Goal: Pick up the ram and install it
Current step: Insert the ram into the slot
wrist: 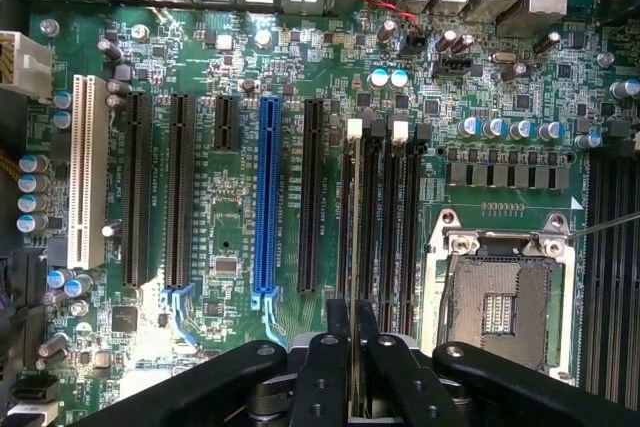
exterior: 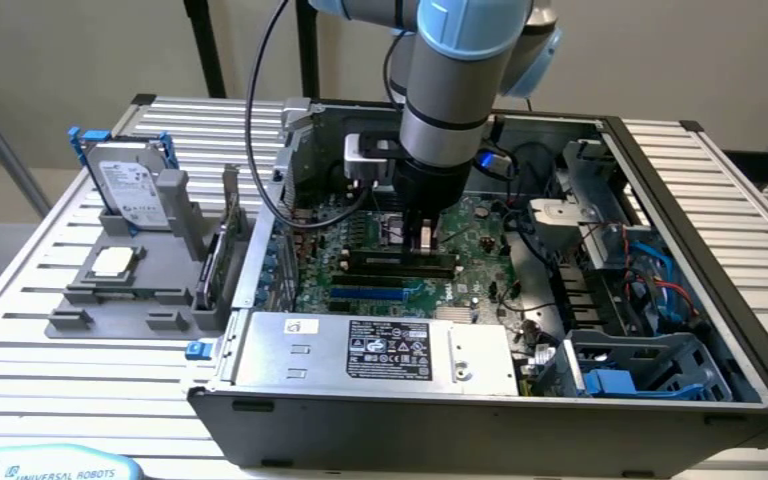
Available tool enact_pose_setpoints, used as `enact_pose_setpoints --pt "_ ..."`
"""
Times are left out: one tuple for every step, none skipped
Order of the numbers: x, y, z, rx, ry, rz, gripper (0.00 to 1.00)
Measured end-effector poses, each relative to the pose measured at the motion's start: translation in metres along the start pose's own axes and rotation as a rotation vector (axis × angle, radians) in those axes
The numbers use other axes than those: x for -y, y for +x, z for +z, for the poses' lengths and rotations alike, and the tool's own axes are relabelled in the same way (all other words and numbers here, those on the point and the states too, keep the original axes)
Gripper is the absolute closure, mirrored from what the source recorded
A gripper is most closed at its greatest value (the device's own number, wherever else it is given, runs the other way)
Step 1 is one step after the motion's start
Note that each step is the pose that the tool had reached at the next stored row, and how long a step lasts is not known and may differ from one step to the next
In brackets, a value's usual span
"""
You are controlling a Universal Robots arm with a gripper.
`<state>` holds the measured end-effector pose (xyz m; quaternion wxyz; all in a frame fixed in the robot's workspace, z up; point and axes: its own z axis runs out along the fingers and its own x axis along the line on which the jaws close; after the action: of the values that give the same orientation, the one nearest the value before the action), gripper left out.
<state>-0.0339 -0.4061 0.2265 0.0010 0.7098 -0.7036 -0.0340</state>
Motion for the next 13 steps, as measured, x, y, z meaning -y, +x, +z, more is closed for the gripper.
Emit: enact_pose_setpoints --pt "0.0 0.0 0.0002 0.0005 0.0 0.0 0.86" --pt "0.0 0.0 0.0005 0.001 0.0001 0.0 0.86" --pt "0.0 -0.0001 0.0007 0.0015 0.0 0.0 0.86" --pt "0.0 -0.0001 0.001 0.0021 0.0 0.0 0.86" --pt "0.0 -0.0001 0.0013 0.0029 0.0 0.0 0.86" --pt "0.0 -0.0001 0.0016 0.0036 0.0 0.0 0.86" --pt "0.0 -0.0001 0.0019 0.0043 0.0 0.0 0.86" --pt "0.0 -0.0001 0.0023 0.005 0.0 0.0 0.86" --pt "0.0001 -0.0001 0.0026 0.0055 0.0001 0.0 0.86" --pt "0.0001 -0.0001 0.0029 0.006 0.0 0.0 0.86" --pt "0.0001 -0.0001 0.003 0.0063 0.0 0.0 0.86" --pt "0.0001 -0.0001 0.0031 0.0064 0.0 0.0 0.86" --pt "0.0001 -0.0001 0.0031 0.0064 0.0 0.0 0.86"
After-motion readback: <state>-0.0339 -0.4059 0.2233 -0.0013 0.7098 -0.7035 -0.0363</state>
